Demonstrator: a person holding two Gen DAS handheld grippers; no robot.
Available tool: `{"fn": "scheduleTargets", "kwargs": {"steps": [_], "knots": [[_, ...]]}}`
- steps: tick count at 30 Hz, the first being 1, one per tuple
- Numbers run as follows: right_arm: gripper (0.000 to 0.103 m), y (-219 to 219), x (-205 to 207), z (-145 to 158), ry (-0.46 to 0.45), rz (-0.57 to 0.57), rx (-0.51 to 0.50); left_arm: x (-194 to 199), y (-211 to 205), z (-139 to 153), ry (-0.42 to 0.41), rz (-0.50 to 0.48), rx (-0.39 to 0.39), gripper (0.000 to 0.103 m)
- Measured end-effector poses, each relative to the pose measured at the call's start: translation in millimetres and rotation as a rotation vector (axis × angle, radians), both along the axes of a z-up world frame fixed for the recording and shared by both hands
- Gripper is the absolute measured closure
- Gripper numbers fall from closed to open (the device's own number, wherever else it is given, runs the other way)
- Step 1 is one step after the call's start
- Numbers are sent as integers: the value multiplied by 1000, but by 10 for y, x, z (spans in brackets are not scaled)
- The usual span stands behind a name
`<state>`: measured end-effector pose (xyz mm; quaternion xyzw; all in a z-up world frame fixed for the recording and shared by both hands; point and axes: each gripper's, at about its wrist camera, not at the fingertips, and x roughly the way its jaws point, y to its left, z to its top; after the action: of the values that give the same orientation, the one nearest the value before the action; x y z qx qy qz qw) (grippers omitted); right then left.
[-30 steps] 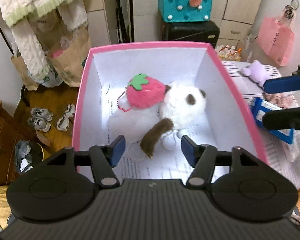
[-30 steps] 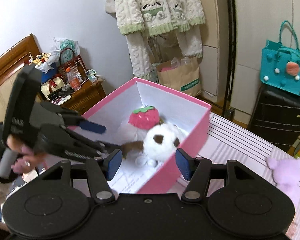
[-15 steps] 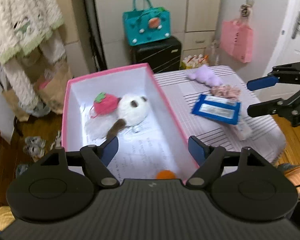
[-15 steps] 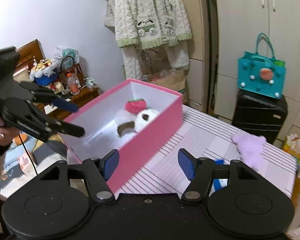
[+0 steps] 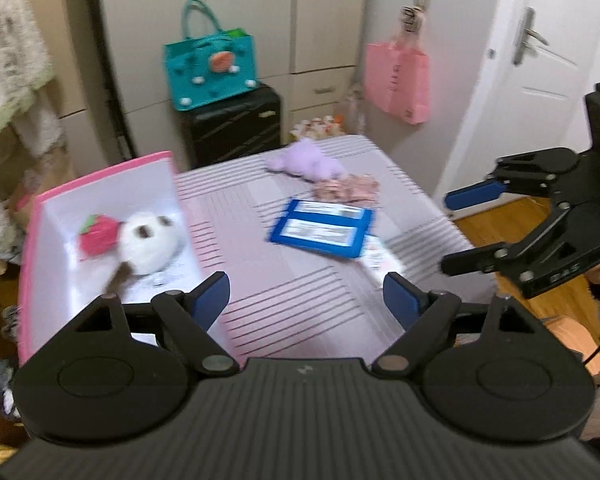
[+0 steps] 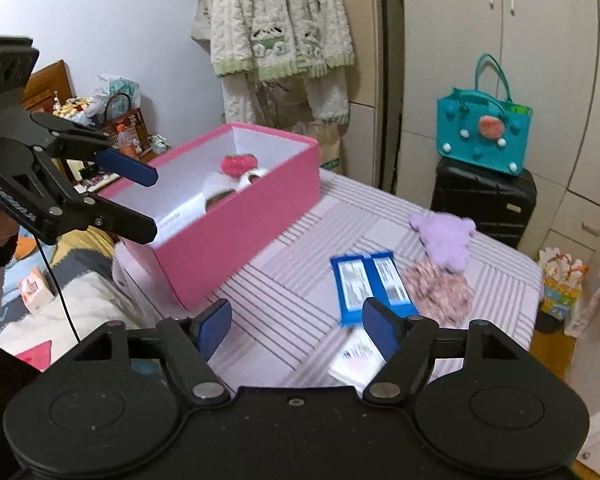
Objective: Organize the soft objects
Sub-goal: 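Move the left tool to the white wipes pack while the right tool approaches the floral pink cloth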
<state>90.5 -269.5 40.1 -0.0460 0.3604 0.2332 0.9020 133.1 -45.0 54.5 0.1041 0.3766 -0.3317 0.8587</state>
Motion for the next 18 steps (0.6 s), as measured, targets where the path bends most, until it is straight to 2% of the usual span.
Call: {"fn": "scheduleTargets", "kwargs": {"steps": [8,14,18], "knots": [[26,-350,-5,-182,15,-64,-27,11,-486,-290,47,-62,-62,19],[26,-654,139,-346,16,-108,-29,62,-808,-641,96,-83,-50,19],[26,-822,257,-536,9,-130,-19,75,-1008,-895,104,-52,-35,19]]}}
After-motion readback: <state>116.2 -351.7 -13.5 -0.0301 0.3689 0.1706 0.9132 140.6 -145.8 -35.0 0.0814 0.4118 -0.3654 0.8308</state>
